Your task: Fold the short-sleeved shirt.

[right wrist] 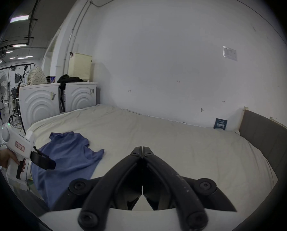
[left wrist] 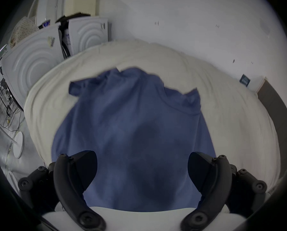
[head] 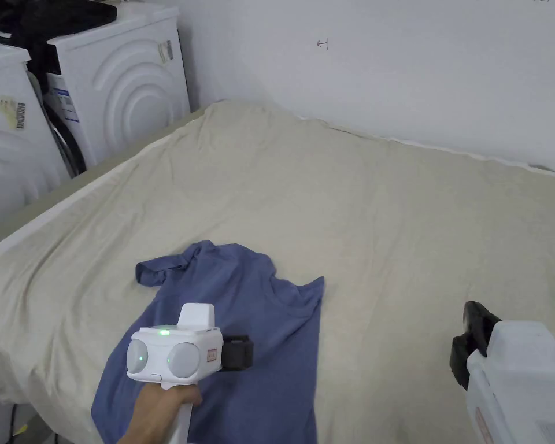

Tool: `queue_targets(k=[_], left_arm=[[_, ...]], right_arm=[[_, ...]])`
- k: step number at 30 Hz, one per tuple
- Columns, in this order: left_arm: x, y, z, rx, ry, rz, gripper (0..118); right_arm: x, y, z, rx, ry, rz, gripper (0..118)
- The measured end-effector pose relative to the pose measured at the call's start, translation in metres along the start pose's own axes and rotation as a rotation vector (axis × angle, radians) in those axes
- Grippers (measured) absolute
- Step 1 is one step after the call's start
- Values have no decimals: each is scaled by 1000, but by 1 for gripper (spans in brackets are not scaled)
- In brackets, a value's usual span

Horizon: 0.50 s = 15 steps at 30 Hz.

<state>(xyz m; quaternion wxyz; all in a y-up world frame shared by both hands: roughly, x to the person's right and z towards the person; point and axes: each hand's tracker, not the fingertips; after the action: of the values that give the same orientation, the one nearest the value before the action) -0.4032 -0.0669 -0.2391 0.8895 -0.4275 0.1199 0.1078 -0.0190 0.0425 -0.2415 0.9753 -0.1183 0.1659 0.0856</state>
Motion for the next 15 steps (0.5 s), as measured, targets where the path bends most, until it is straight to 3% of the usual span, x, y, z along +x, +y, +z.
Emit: queue_targets(k=[3,5,7,8,9,10,15], left_arm=[[8,-13,-23,-85,16,-7,105],[11,-23,-34,-136,54,-10,80],[14,-31,-30,-49,64,-20,74],[16,-30,-30,-72,65,-15,59],[17,-29,-27,-60,41,-4,37],[17,-28,-24,-19,13,4,6],[22,-23,-6,3,1,-13,6]], right_arm=[[14,-7,3,-24,-30,-1,1],[21,-13,5,-37,-48,-2,1],[29,-17,7,-50,-59,-8,1],[32,-18,8,-56,-64,-8,1],[35,-19,10,-62,-71,-7,1],[38,-20,12,-67,-76,-7,1],[57,-19,27,-55,-109,-29,1]])
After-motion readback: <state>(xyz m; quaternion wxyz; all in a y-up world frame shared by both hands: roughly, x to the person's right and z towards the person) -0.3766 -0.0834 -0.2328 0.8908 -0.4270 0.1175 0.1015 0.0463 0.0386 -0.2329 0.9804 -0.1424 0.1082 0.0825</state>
